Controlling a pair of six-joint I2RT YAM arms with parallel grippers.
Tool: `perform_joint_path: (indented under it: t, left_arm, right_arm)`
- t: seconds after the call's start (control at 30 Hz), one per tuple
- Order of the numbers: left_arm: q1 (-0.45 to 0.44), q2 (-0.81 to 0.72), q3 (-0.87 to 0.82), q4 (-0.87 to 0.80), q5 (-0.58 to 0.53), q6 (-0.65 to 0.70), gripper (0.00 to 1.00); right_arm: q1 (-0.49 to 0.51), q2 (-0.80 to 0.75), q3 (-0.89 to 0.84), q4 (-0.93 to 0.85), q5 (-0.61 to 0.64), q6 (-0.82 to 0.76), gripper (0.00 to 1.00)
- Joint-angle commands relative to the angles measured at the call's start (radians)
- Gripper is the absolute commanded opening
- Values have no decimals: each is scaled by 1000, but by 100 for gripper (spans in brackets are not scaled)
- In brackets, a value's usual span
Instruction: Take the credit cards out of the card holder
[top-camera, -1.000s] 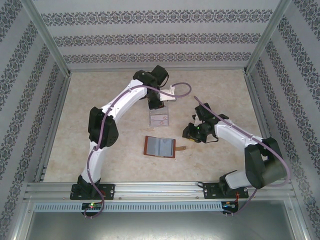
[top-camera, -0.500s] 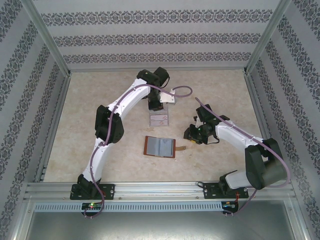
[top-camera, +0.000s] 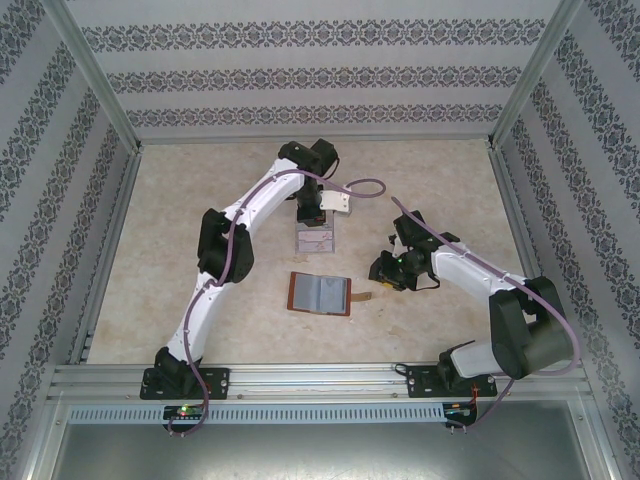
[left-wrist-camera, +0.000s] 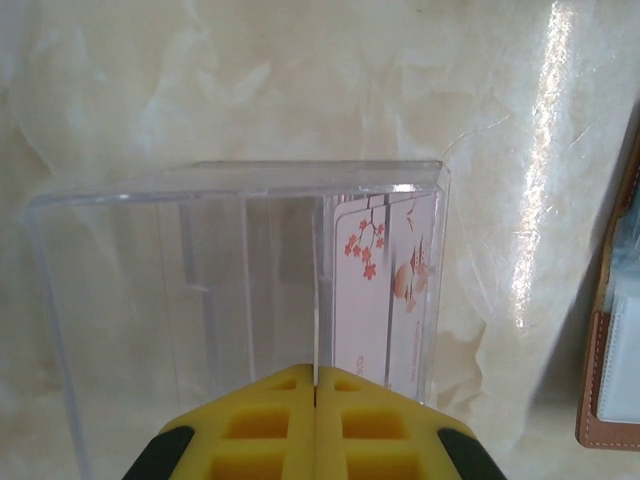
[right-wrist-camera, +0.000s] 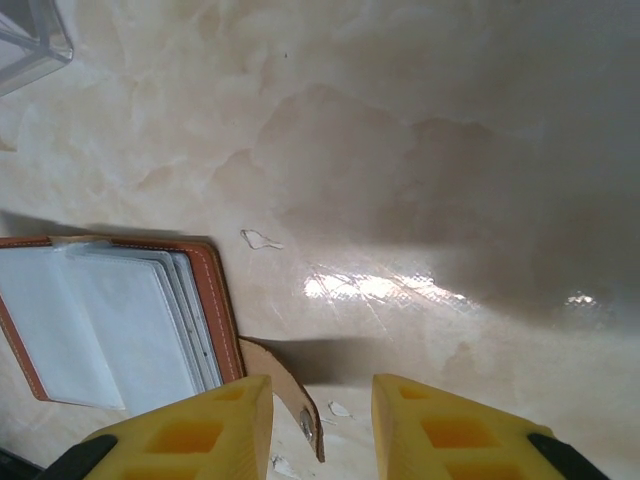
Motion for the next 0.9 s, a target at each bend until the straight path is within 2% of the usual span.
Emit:
perform_joint_path:
  t: [0.0, 0.27, 0.43, 0.87]
  left_arm:
    - [12, 38, 37, -93, 49, 56, 4]
    - [13, 38, 67, -29, 2, 34, 22]
    - [15, 13, 68, 24, -55, 12, 23]
    - [39, -60, 21, 140, -105, -55, 31]
  right_arm:
    - [-8, 0, -14, 6, 11, 3, 34]
    - [-10, 6, -5, 5, 10, 2, 33]
    - [-11, 5, -5, 6, 8, 3, 34]
    - [-11, 14, 7, 7, 2, -1, 34]
